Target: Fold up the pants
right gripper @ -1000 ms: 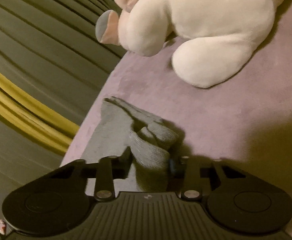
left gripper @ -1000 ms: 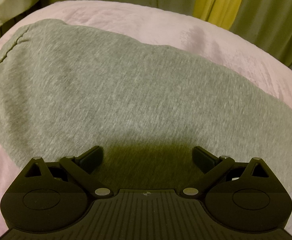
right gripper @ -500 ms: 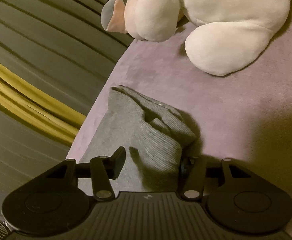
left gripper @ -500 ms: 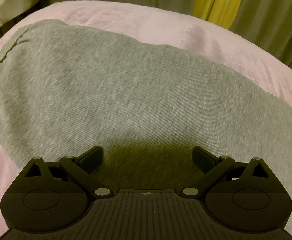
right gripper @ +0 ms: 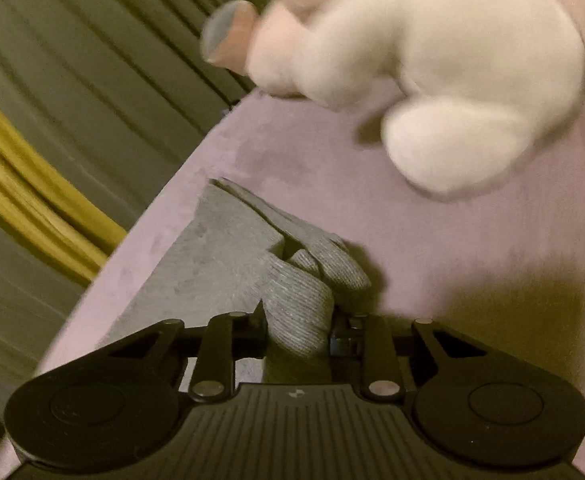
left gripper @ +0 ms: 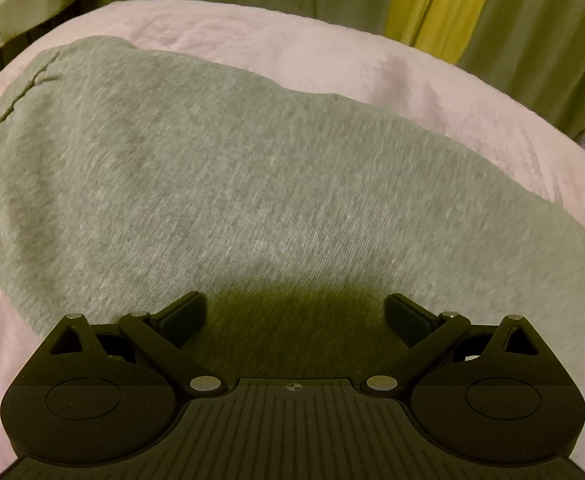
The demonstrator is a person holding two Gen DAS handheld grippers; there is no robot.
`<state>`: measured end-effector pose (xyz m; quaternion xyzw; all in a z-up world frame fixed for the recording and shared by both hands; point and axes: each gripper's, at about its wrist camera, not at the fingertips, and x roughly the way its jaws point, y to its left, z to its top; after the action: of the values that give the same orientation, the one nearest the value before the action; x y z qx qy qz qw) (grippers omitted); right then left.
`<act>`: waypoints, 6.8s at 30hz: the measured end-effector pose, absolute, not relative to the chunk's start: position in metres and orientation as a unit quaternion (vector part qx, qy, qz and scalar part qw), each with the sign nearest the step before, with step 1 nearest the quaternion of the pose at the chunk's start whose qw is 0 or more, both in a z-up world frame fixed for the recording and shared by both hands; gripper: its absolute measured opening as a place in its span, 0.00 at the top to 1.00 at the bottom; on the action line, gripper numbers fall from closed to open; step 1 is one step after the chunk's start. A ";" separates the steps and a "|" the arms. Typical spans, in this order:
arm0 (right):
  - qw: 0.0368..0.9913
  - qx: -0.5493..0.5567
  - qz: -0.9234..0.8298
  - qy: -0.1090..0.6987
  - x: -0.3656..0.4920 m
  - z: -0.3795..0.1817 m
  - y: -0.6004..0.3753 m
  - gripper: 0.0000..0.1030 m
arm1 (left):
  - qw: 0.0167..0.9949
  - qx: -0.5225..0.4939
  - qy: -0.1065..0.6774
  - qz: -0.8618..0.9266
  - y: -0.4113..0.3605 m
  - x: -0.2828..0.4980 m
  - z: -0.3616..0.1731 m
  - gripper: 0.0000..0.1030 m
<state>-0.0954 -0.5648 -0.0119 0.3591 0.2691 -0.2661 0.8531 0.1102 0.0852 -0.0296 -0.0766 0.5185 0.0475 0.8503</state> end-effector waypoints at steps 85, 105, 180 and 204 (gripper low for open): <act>0.907 0.134 -0.007 0.399 -0.019 0.040 -0.300 0.04 | 0.885 -0.015 0.460 -0.069 0.054 0.062 0.005 0.01; 0.896 0.158 -0.055 0.412 0.007 -0.004 -0.331 0.04 | 0.856 0.084 0.472 -0.195 -0.076 0.098 -0.044 0.04; 0.910 -0.009 0.037 0.412 -0.006 -0.007 -0.248 0.24 | 0.916 -0.102 0.388 -0.015 0.080 0.062 0.038 0.08; 0.906 0.003 0.036 0.421 0.003 -0.026 -0.243 0.04 | 0.859 -0.334 0.376 0.092 0.304 0.057 -0.007 0.07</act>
<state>0.0030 -0.2433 -0.0260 0.0027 0.4214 0.0364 0.9061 0.0567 0.3044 -0.0070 -0.3340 0.3764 0.0918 0.8592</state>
